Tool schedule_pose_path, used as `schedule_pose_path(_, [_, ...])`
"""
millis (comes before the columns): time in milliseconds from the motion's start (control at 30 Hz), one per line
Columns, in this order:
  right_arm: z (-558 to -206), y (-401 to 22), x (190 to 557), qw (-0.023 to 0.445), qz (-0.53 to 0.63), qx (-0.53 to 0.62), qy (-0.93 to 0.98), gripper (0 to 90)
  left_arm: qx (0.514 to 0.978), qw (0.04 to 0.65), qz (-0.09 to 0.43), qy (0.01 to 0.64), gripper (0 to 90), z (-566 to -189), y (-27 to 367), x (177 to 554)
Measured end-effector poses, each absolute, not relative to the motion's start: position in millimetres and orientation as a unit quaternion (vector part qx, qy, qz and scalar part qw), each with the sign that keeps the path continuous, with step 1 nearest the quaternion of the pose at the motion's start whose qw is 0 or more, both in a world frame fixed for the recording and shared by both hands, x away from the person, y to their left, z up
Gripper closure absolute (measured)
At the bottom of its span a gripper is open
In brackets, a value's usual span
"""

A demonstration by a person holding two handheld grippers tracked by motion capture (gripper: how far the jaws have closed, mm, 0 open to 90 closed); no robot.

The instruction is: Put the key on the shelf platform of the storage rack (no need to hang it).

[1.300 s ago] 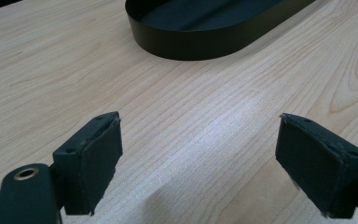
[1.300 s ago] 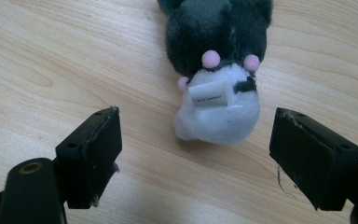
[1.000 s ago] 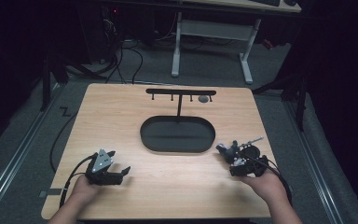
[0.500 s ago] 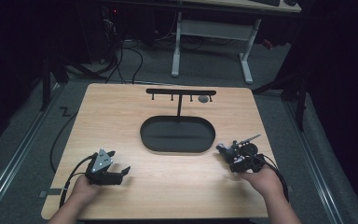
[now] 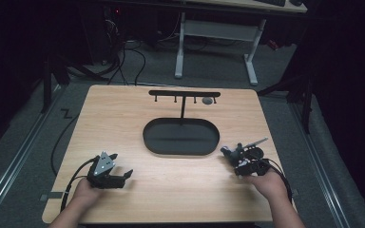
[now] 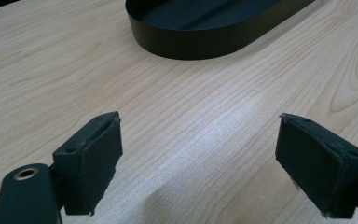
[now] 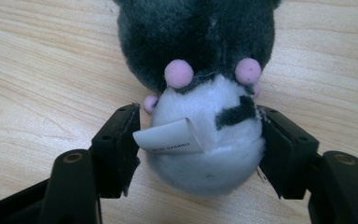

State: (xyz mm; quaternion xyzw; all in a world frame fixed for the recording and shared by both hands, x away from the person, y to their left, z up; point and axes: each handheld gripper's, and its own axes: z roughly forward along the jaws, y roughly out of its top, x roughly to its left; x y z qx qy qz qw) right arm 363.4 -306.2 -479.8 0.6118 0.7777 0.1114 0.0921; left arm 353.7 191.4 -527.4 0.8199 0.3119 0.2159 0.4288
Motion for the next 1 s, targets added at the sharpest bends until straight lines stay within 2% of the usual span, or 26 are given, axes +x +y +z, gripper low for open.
schedule_pose_path(400, [-480.2,-307.4,363.6,0.09,0.125,0.615,0.773,46.1,0.82,0.428,0.216,0.311,15.4,-527.6,191.2,353.7])
schedule_pose_path(1000, [-451.5,-301.6,362.0,0.101,0.146,0.611,0.771,46.8,0.82,0.428,0.217,0.311,15.4,-527.6,191.1,353.5])
